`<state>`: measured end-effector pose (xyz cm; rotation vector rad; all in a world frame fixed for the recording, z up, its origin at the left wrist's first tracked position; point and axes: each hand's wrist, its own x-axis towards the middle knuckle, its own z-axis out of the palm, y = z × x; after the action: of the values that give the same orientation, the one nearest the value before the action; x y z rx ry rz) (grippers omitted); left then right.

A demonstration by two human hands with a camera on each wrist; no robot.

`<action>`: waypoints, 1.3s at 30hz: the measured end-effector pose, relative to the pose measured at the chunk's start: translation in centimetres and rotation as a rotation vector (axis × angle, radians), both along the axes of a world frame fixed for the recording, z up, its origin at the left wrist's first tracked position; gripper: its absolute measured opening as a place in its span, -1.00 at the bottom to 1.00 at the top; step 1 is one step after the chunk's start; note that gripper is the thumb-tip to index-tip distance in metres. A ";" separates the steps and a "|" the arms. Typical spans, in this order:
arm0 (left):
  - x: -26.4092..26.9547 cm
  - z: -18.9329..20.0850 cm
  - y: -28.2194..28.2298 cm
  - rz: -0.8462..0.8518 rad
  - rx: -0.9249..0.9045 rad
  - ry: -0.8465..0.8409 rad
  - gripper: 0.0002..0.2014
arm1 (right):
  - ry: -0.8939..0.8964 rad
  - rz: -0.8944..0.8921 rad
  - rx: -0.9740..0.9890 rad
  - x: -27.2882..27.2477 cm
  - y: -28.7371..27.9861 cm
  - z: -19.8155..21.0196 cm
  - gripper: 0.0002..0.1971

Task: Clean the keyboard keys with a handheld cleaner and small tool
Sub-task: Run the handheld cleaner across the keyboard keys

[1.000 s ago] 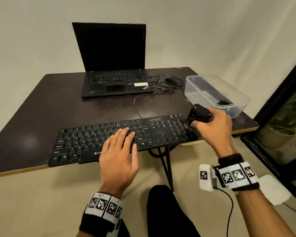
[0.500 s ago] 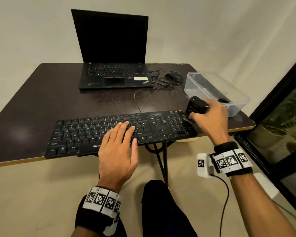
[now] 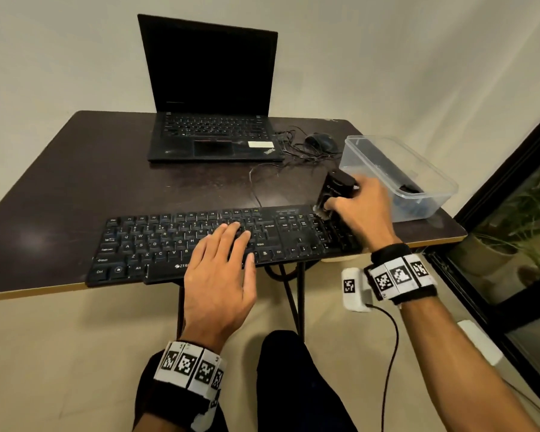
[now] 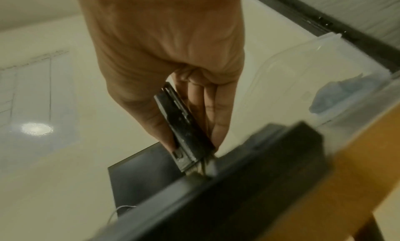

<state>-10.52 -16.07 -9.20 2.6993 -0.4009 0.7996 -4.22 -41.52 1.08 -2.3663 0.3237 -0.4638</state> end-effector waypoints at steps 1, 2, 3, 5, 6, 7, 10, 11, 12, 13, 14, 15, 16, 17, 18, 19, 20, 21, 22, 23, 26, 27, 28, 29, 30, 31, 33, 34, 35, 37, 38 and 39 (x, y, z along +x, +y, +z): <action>0.0 0.0 0.0 0.000 -0.001 0.003 -0.54 | -0.003 0.015 -0.002 0.2 0.5 0.2 -0.79; 0.0 0.0 -0.1 -0.001 0.000 0.003 -0.54 | -0.003 0.065 0.008 0.2 1.7 0.3 -0.79; 0.0 0.0 -0.1 0.001 0.002 0.001 -0.54 | 0.001 0.134 0.024 0.2 3.3 0.3 -0.78; 0.0 0.0 -0.1 -0.001 0.008 -0.010 -0.54 | 0.009 0.272 0.017 0.3 7.1 0.1 -0.80; 0.0 0.1 0.0 -0.002 0.012 -0.015 -0.53 | -0.002 0.320 -0.008 0.5 8.7 0.0 -0.80; 0.0 0.1 0.0 -0.006 0.014 -0.016 -0.53 | -0.018 0.338 -0.021 0.7 9.5 -0.1 -0.78; 0.0 0.0 0.2 -0.013 0.012 -0.007 -0.53 | -0.004 0.216 -0.008 1.4 7.0 0.2 -0.80; 0.0 0.0 0.2 -0.007 0.012 -0.001 -0.53 | 0.010 0.143 0.001 1.4 5.0 0.1 -0.76; 0.0 0.0 0.1 0.000 0.012 0.004 -0.53 | 0.012 0.070 0.007 1.3 3.1 0.2 -0.74; 0.0 0.0 0.0 0.007 0.012 0.009 -0.52 | 0.006 0.005 0.006 1.1 1.3 0.2 -0.75; 0.1 0.0 -0.1 0.014 0.008 0.012 -0.52 | -0.007 -0.040 -0.014 1.1 0.1 0.4 -0.78; 0.1 0.0 -0.2 0.017 0.003 0.011 -0.52 | -0.016 -0.069 -0.039 1.1 -0.4 0.4 -0.82; 0.1 0.0 -0.2 0.016 -0.002 0.007 -0.53 | -0.016 -0.069 -0.044 1.2 -0.2 0.6 -0.83; 0.0 0.0 -0.1 0.011 -0.003 0.002 -0.53 | -0.009 -0.039 -0.018 1.3 0.6 0.6 -0.83; 0.0 0.0 -0.1 0.009 -0.002 -0.004 -0.54 | -0.003 0.008 0.016 1.4 2.1 0.6 -0.81; -0.1 0.1 -0.2 0.009 0.000 -0.010 -0.54 | 0.000 0.062 0.041 1.5 3.8 0.5 -0.80; -0.1 0.0 -0.1 0.011 0.002 -0.015 -0.55 | 0.001 0.120 0.040 1.6 5.9 0.4 -0.81; -0.1 0.0 0.0 0.012 0.003 -0.019 -0.55 | 0.002 0.186 0.021 1.6 8.0 0.2 -0.82; -0.1 -0.1 -0.1 0.011 0.004 -0.018 -0.55 | -0.001 0.244 -0.009 1.5 9.7 0.1 -0.82; 0.0 0.0 -0.1 0.008 0.014 -0.020 -0.55 | -0.014 0.283 -0.013 1.4 10.8 0.1 -0.82; -0.1 -0.1 0.0 0.007 0.005 -0.011 -0.54 | -0.006 0.259 -0.052 1.6 9.7 0.0 -0.83; -0.1 -0.1 0.0 0.004 0.002 -0.008 -0.54 | 0.003 0.207 -0.064 1.7 8.0 0.0 -0.80; -0.1 -0.1 0.0 0.002 -0.003 -0.003 -0.53 | 0.014 0.152 -0.068 1.7 6.0 0.0 -0.76; -0.1 -0.1 0.0 -0.004 -0.001 -0.001 -0.53 | 0.016 0.095 -0.057 1.5 3.9 0.0 -0.74; 0.0 -0.1 0.0 -0.004 -0.002 0.002 -0.53 | 0.006 0.042 -0.039 1.3 1.9 0.0 -0.76; 0.0 -0.2 0.0 -0.002 -0.004 -0.003 -0.53 | -0.010 -0.005 -0.022 1.0 0.2 0.0 -0.80; 0.1 -0.3 0.0 0.001 -0.002 -0.024 -0.53 | -0.042 -0.064 -0.035 0.2 -1.9 -0.1 -0.82; 0.2 -0.3 -0.2 0.001 -0.004 -0.032 -0.53 | -0.047 -0.077 -0.046 -0.1 -2.5 -0.1 -0.81; 0.2 -0.3 -0.1 0.004 -0.004 -0.033 -0.53 | -0.041 -0.088 -0.044 -0.4 -2.9 -0.3 -0.83; 0.2 -0.3 -0.1 0.000 0.000 -0.032 -0.52 | -0.026 -0.117 -0.011 -1.1 -3.5 -0.7 -0.83; 0.1 -0.3 0.0 -0.003 0.000 -0.029 -0.51 | -0.017 -0.126 0.005 -1.7 -3.8 -0.8 -0.80; 0.2 -0.3 0.0 -0.005 0.003 -0.028 -0.50 | -0.008 -0.132 0.015 -2.4 -4.0 -0.9 -0.77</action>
<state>-10.34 -16.05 -9.51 2.6912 -0.4151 0.8367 -6.60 -45.54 0.19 -2.3368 0.4804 -0.5303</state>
